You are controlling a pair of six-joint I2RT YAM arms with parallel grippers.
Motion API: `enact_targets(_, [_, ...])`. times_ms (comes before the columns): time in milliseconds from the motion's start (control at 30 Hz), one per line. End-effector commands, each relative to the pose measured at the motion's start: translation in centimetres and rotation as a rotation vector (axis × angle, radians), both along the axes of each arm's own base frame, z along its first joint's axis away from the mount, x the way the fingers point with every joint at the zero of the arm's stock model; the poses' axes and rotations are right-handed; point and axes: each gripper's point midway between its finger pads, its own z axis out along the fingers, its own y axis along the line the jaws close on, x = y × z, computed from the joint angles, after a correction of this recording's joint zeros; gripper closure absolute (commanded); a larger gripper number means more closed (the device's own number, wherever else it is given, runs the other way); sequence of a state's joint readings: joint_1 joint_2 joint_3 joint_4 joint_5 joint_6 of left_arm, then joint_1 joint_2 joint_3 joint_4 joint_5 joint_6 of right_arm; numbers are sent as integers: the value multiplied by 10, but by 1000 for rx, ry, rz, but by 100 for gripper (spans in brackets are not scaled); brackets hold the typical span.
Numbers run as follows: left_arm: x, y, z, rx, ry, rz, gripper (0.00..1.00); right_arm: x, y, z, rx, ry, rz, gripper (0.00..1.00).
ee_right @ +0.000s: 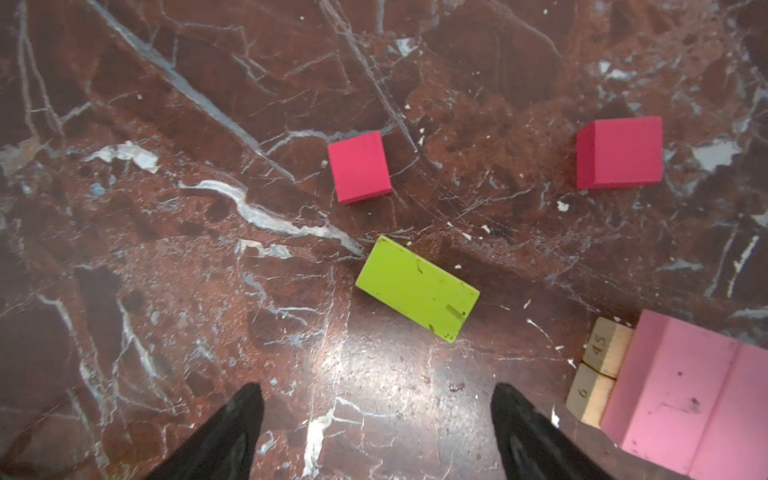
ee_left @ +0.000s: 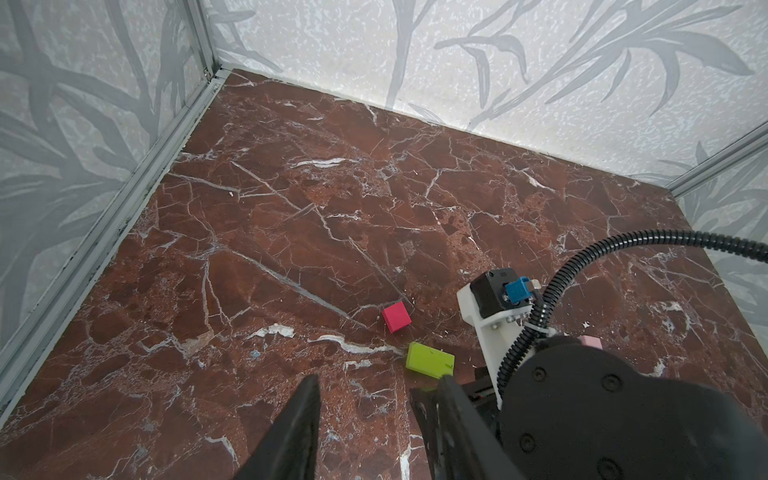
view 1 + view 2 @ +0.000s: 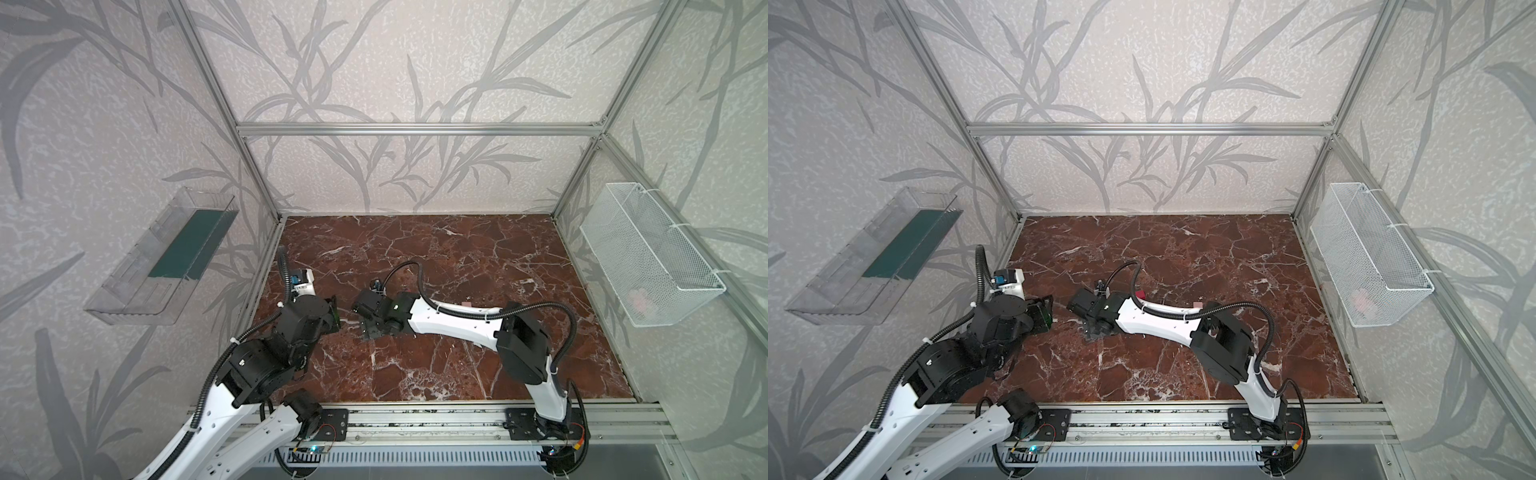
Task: Build the wood block tower
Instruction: 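Reach the right gripper across toward the lime-green block while the left arm draws back, then lower and close the right gripper on the lime-green block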
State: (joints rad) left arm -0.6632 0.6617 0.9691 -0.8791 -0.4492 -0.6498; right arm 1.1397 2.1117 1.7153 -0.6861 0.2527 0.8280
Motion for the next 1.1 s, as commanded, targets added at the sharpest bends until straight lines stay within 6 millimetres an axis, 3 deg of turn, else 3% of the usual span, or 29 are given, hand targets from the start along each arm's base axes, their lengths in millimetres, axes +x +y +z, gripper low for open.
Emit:
enact_targets(0, [-4,8,-7,43,20,17,54,10,-7,-7,-29,-7,-76,12])
enact_targets(133, [-4,9,-6,51,21,15,54,18,-9,-19,-29,10,-128,12])
enact_targets(367, [-3,9,-5,61,26,13,54,34,-10,-19,-13,-22,-196,12])
enact_targets(1067, [2,-2,-6,58,46,-34,54,45,-11,-40,-70,-2,-294,18])
